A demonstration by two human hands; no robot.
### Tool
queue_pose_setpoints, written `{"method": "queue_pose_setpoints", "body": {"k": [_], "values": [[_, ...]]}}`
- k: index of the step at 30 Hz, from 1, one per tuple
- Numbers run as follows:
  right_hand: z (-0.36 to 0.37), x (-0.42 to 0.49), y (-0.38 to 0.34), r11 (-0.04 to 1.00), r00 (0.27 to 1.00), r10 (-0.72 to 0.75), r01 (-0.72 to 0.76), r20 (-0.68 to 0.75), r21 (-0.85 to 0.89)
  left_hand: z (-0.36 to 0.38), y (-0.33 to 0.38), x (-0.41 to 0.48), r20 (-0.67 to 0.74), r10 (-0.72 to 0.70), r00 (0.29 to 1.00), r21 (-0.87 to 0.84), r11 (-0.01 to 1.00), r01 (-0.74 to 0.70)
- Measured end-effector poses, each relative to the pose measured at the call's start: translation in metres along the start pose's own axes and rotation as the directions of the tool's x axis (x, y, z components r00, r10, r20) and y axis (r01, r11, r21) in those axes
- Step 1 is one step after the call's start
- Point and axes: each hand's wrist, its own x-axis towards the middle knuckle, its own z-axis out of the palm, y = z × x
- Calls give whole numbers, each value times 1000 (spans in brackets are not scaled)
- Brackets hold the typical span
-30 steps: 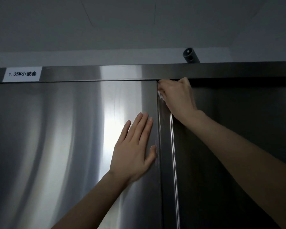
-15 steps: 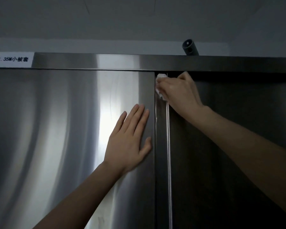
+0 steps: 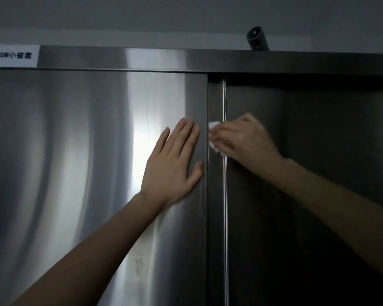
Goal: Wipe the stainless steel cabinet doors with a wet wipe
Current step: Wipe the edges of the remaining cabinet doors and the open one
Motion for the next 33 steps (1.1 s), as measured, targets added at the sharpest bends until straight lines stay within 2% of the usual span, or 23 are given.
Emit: {"method": "queue_pose_setpoints", "body": {"k": [2, 5, 7, 10, 13, 15, 16, 18, 21, 23, 25, 27, 30, 31, 33], "values": [[-5, 20, 8, 992, 993, 119, -120, 19, 47, 1, 0, -1, -3, -2, 1000, 0, 1000, 2], [12, 24, -4, 935, 932, 347, -335, -107, 116, 1, 0, -1, -13, 0, 1000, -4, 1000, 0], [26, 3, -31, 907, 884, 412, -375, -219, 194, 2, 0, -2, -20, -7, 1000, -16, 1000, 6], [45, -52, -68, 925, 887, 357, -291, -293, 245, 3, 2, -9, -15, -17, 1000, -24, 1000, 16], [46, -94, -80, 970, 970, 170, -134, -172, 202, 3, 4, -22, -2, -5, 1000, -9, 1000, 5], [39, -91, -69, 990, 987, 52, -31, -153, 135, 3, 4, -28, 8, 1, 1000, 2, 1000, -1], [34, -79, -60, 993, 986, 42, -24, -164, 115, 3, 5, -30, 10, 5, 1000, 6, 1000, -5], [26, -47, -46, 985, 967, 133, -106, -218, 133, 3, 5, -32, 8, 15, 1000, 9, 1000, -15], [24, -13, -40, 939, 894, 334, -286, -299, 193, 3, 6, -35, 6, 21, 1000, 11, 1000, -21], [32, -18, -53, 907, 846, 415, -358, -334, 222, 2, 6, -35, 9, 18, 1000, 7, 1000, -18], [43, -47, -75, 889, 831, 450, -383, -327, 252, 1, 6, -35, 18, 19, 1000, 4, 1000, -19], [51, -90, -95, 923, 883, 372, -319, -287, 215, -1, 6, -35, 30, 25, 999, 0, 1000, -25], [49, -127, -96, 993, 983, 65, -46, -171, 110, -2, 6, -35, 50, 15, 999, -4, 1000, -15], [46, -122, -85, 996, 989, -4, 17, -145, 83, -2, 6, -35, 50, 15, 999, 0, 1000, -15], [39, -94, -63, 998, 986, -21, 30, -168, 52, -2, 6, -35, 41, 24, 999, 4, 1000, -25]]}}
